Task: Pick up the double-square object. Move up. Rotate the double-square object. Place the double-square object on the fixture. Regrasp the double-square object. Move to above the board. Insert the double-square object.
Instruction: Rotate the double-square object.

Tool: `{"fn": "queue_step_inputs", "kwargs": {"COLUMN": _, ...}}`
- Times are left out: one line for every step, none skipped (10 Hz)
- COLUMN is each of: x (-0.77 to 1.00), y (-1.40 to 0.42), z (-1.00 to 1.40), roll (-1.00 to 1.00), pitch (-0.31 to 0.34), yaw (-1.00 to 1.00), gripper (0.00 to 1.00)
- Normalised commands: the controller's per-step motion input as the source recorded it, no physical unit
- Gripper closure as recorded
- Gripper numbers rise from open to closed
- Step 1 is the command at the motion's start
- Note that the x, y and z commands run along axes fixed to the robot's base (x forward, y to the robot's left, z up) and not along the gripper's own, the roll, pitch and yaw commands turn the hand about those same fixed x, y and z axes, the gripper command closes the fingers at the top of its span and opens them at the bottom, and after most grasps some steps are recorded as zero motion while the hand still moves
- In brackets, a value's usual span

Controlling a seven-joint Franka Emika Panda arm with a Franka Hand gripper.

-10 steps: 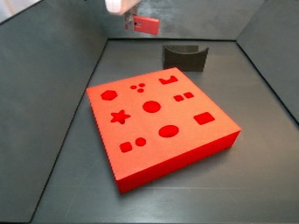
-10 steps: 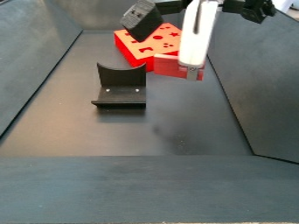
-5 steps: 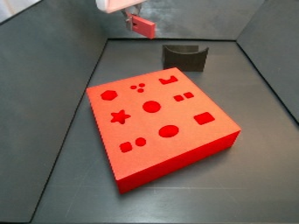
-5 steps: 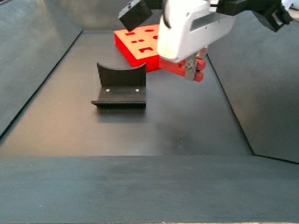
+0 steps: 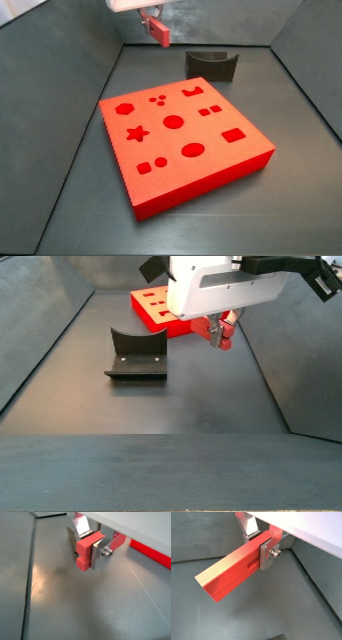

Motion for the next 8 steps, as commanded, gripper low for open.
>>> {"fn": "queue_step_inputs", "kwargs": {"x": 0.0, "y": 0.02, "z": -0.02, "roll": -0.01, "pitch": -0.005, "yaw": -1.0, "gripper": 1.0}}
{"fn": "queue_step_inputs", "kwargs": {"x": 0.0, "y": 0.02, "z": -0.02, "roll": -0.01, "pitch": -0.006, "yaw": -1.0, "gripper": 1.0}}
{"fn": "queue_step_inputs", "kwargs": {"x": 0.0, "y": 0.02, "z": -0.02, "roll": -0.01, "pitch": -0.007, "yaw": -1.0, "gripper": 1.0}}
{"fn": "queue_step_inputs", "kwargs": {"x": 0.0, "y": 0.02, "z": -0.02, "roll": -0.01, "pitch": -0.008, "yaw": -1.0, "gripper": 1.0}}
{"fn": "queue_step_inputs", "kwargs": {"x": 0.0, "y": 0.02, "z": -0.02, "roll": -0.01, "pitch": -0.01, "yaw": -0.95, "gripper": 1.0}}
{"fn": "queue_step_inputs", "kwargs": {"x": 0.0, "y": 0.02, "z": -0.02, "roll": -0.01, "pitch": -0.01, "yaw": -0.71, "gripper": 1.0}}
{"fn": "queue_step_inputs", "kwargs": {"x": 0.0, "y": 0.02, "z": -0.02, "roll": -0.01, "pitch": -0.01, "yaw": -0.55, "gripper": 1.0}}
{"fn": "queue_step_inputs", "kwargs": {"x": 0.0, "y": 0.02, "z": -0.02, "roll": -0.01, "pitch": -0.01, "yaw": -0.28, "gripper": 1.0}}
